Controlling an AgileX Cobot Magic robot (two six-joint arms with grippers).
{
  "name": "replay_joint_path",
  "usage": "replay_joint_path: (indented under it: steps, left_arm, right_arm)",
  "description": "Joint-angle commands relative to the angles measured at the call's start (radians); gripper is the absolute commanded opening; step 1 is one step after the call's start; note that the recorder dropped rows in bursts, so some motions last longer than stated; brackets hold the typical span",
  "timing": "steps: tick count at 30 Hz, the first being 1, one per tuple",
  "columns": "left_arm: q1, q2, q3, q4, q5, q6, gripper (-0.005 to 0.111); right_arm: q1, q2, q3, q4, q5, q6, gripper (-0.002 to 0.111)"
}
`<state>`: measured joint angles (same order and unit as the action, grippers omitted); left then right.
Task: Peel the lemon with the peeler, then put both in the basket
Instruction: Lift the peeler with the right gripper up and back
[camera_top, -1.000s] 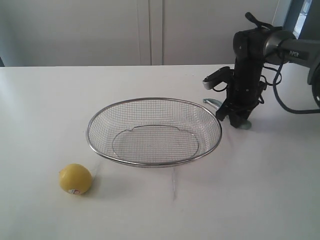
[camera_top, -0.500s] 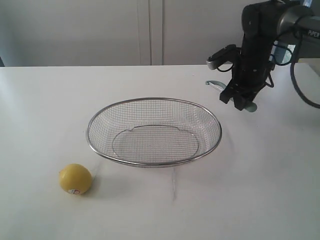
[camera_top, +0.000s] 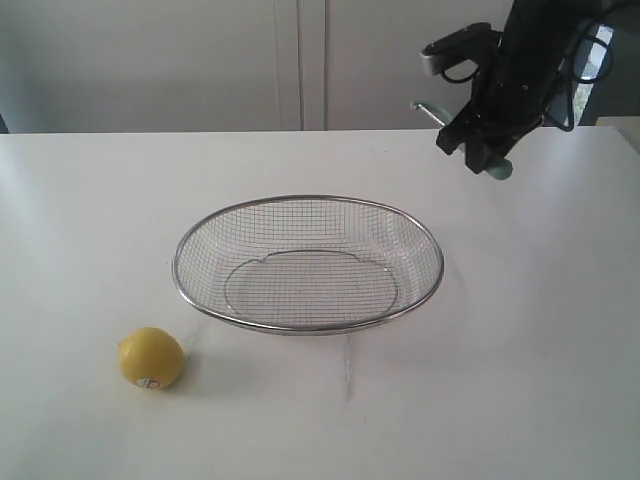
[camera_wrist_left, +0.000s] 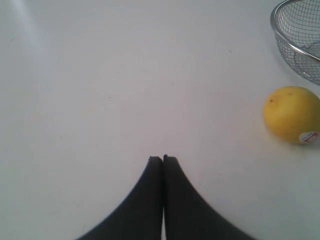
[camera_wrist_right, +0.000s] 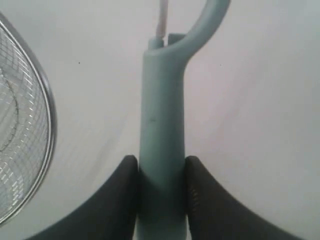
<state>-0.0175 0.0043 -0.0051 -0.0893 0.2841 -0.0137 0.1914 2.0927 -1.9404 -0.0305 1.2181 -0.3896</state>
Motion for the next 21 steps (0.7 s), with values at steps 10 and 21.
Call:
replay_joint_path:
  steps: [10, 21]
  left_arm:
    - [-0.008, -0.004, 0.005, -0.011, 0.0, -0.009, 0.0]
    - [-0.008, -0.004, 0.005, -0.011, 0.0, -0.009, 0.0]
  right_arm:
    - [-0.001, -0.219, 0.116, 0.111, 0.003, 0.027, 0.0]
    - [-0.001, -0.433, 0.277, 0.112, 0.003, -0.01, 0.0]
